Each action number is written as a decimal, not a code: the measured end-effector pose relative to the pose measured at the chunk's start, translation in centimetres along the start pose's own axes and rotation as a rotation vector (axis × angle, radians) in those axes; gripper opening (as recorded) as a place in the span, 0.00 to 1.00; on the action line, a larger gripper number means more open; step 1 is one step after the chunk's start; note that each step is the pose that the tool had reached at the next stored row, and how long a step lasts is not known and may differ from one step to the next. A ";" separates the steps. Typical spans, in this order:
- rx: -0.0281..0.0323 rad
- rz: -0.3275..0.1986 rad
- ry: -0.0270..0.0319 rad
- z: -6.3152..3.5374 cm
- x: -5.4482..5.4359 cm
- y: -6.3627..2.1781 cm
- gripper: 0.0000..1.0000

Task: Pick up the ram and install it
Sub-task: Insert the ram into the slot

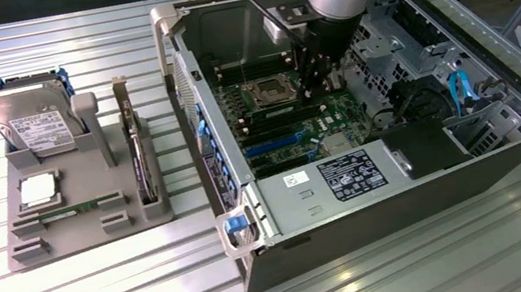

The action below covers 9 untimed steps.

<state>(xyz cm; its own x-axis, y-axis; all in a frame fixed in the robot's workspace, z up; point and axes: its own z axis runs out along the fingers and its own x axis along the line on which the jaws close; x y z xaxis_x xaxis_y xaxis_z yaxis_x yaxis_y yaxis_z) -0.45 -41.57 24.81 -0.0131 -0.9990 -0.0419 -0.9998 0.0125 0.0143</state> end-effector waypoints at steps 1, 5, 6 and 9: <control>0.0000 0.000 0.0000 0.00 0.0 0.00 0.12; 0.0000 0.000 0.0000 0.00 0.1 0.00 0.12; 0.0000 0.000 0.0000 0.01 0.1 0.00 0.12; 0.0000 0.000 0.0001 0.02 0.3 0.02 0.12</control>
<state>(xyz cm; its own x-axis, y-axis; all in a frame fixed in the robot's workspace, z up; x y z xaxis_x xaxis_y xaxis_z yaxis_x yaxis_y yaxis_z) -0.47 -41.82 24.78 -0.0127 -0.9990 -0.0419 -0.9998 0.0121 0.0143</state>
